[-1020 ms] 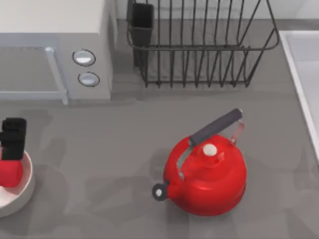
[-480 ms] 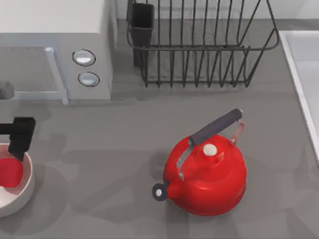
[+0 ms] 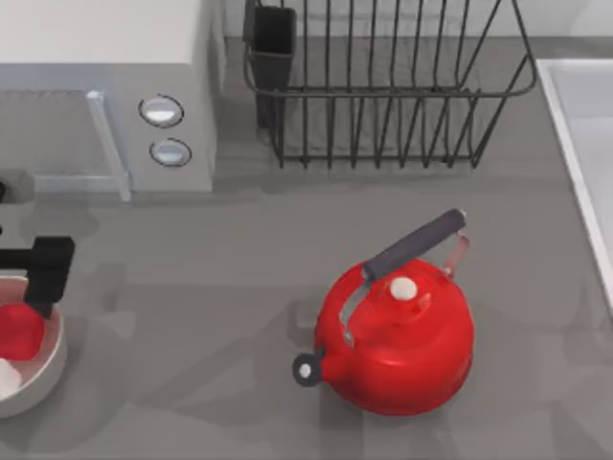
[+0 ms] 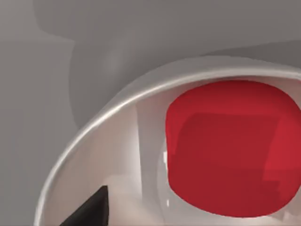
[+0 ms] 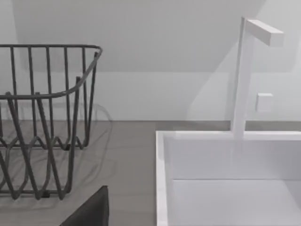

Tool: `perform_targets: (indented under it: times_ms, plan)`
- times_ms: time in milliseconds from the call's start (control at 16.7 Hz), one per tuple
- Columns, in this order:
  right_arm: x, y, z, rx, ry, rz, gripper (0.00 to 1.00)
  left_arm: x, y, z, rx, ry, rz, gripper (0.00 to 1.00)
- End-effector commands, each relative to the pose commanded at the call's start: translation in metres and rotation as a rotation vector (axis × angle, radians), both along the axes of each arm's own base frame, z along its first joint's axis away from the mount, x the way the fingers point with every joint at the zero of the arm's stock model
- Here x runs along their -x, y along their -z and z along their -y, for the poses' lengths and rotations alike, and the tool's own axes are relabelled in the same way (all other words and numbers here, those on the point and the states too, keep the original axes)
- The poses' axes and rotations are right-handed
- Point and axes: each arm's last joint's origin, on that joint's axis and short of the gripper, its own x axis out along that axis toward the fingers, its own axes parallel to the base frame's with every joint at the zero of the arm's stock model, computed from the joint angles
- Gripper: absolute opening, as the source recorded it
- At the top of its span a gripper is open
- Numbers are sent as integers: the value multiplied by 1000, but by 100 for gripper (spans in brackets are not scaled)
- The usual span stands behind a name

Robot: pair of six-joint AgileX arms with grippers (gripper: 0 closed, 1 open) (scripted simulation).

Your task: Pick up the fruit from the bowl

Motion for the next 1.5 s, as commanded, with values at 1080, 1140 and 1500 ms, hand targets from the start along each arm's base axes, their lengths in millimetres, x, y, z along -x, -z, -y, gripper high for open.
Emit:
perform_targets:
  times_ms: [1080,1140,1500]
  plan:
    - [0,0,0,0,0,0,100,2,88,-1,0,-3,8,62]
    - [0,0,0,0,0,0,100,2,88,-1,0,-3,8,55]
    - [0,0,0,0,0,0,100,2,88,-1,0,-3,8,10]
